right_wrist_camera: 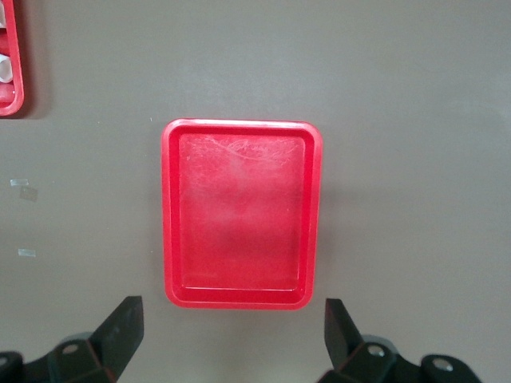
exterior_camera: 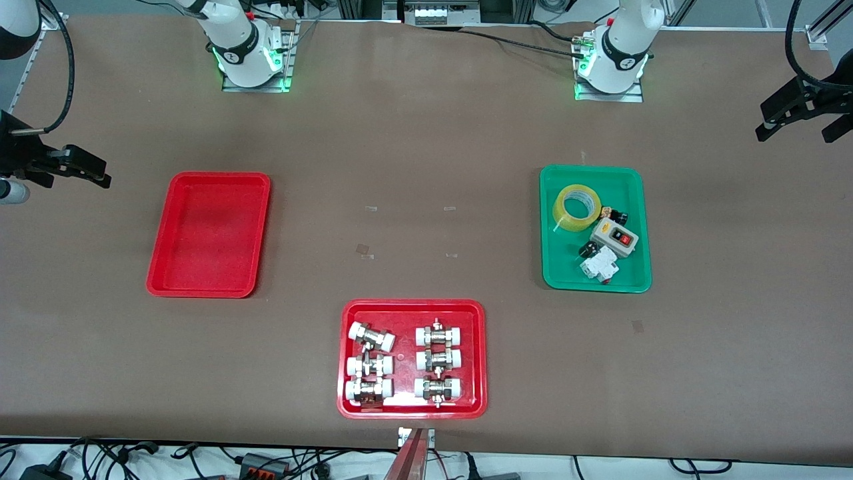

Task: Left arm passes tape to right arm into tray
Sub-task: 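Reach the left gripper down to the yellow tape roll on the green tray, then grasp the tape roll rim with the left gripper and lift it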

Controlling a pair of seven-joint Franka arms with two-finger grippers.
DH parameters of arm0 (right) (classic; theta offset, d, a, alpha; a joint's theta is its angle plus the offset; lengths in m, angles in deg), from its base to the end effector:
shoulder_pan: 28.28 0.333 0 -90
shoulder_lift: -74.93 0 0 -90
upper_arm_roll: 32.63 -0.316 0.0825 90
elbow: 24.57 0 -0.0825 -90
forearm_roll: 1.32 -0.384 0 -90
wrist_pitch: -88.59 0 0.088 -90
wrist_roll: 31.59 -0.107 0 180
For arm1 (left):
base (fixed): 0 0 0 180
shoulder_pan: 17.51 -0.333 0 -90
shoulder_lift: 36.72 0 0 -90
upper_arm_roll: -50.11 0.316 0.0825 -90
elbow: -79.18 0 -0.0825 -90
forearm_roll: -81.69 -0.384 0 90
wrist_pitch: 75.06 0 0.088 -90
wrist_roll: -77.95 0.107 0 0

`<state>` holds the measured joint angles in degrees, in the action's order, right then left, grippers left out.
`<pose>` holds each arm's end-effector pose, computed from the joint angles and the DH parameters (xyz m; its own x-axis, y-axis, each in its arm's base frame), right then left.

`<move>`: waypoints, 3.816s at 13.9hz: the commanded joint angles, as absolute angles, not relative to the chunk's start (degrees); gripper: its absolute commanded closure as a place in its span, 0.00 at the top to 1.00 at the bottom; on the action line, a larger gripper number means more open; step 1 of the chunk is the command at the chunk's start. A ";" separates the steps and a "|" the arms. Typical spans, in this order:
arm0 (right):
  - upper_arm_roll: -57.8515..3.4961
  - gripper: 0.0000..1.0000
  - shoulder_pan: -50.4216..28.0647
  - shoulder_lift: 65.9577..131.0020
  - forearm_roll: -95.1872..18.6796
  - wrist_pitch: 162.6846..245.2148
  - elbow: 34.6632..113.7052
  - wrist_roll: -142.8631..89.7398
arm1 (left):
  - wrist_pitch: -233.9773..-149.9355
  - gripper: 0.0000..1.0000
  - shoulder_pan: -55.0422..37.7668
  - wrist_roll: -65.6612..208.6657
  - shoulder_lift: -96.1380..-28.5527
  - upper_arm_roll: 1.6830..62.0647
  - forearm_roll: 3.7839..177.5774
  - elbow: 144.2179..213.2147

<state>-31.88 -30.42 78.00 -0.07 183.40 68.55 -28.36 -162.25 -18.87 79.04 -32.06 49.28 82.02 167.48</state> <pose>0.5745 -0.0310 0.5757 0.9996 0.0078 -0.0253 0.0083 -0.9997 0.0210 0.5235 0.0038 0.6778 0.9980 -0.0101 0.0620 -0.0103 -0.9999 0.0034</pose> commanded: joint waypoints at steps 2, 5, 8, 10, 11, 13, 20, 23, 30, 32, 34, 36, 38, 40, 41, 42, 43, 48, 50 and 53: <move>-32.45 1.00 -30.83 76.60 0.09 182.46 68.85 -28.25 | -161.28 1.00 -18.30 77.78 -32.94 49.50 80.99 166.54; -32.45 1.00 -30.74 76.68 0.17 182.46 68.94 -28.17 | -161.10 1.00 -17.95 77.51 -33.82 49.15 81.34 166.62; -32.54 1.00 -30.74 76.77 0.09 182.46 68.77 -28.25 | -159.07 1.00 -17.25 74.71 -34.35 47.66 81.78 173.45; -32.54 1.00 -30.74 76.77 0.09 182.37 68.77 -28.17 | -165.11 1.00 -17.34 72.86 -34.09 47.13 82.13 182.32; -32.54 1.00 -30.74 76.77 0.17 182.46 68.68 -28.25 | -168.19 1.00 -17.25 72.07 -34.00 47.04 82.22 185.84; -32.54 1.00 -30.82 77.04 0.09 182.46 68.41 -28.25 | -175.91 1.00 -17.07 69.09 -34.26 45.29 84.49 193.57; -32.54 1.00 -30.83 77.13 0.09 182.72 68.33 -27.55 | -202.65 1.00 -16.90 60.92 -42.15 40.01 85.12 213.47; -32.54 1.00 -30.83 77.21 0.09 183.16 68.33 -27.55 | -210.38 1.00 -16.98 59.06 -47.26 37.90 85.12 216.37; -32.54 1.00 -30.91 77.39 0.00 183.16 68.33 -27.55 | -213.31 0.42 -17.60 59.14 -50.52 37.98 85.12 217.43; -32.54 1.00 -30.91 77.39 0.00 183.16 68.33 -27.55 | -212.87 0.20 -17.60 59.32 -50.44 37.98 85.12 217.43; -32.54 1.00 -30.91 77.39 0.00 183.16 68.33 -27.55 | -211.21 0.05 -17.60 59.41 -50.09 37.98 85.12 217.34; -32.54 1.00 -30.91 77.39 0.00 183.16 68.33 -27.55 | -209.37 0.01 -17.60 59.41 -48.25 37.89 85.12 217.08; -32.54 1.00 -30.91 77.39 -0.09 183.16 68.33 -27.55 | -206.30 0.01 -17.60 59.50 -44.48 37.89 85.12 216.47; -32.54 1.00 -30.91 77.39 0.00 182.99 68.33 -27.55 | -202.69 0.01 -17.16 59.06 -41.22 37.63 85.12 213.85; -32.54 1.00 -30.91 77.39 0.00 182.99 68.33 -27.46 | -199.80 0.01 -16.81 58.53 -41.12 37.37 85.12 210.52; -32.54 1.00 -30.91 77.39 0.00 182.73 68.33 -27.46 | -196.12 0.01 -16.72 56.18 -41.64 35.28 85.20 206.23; -32.54 1.00 -30.91 77.39 0.00 182.81 68.33 -27.46 | -193.12 0.01 -16.90 53.81 -42.43 32.73 85.90 202.53; -32.80 1.00 -29.69 80.72 0.08 182.90 67.80 -27.29 | -190.98 0.02 -16.46 39.41 -49.62 20.52 94.77 186.89; -32.80 1.00 -28.20 81.25 0.09 182.72 67.36 -27.11 | -191.16 0.01 -15.67 30.28 -55.33 15.77 94.96 178.54; -32.80 1.00 -27.75 84.66 -0.27 182.37 67.36 -27.03 | -192.29 0.01 -9.36 21.11 -62.89 15.04 95.14 166.93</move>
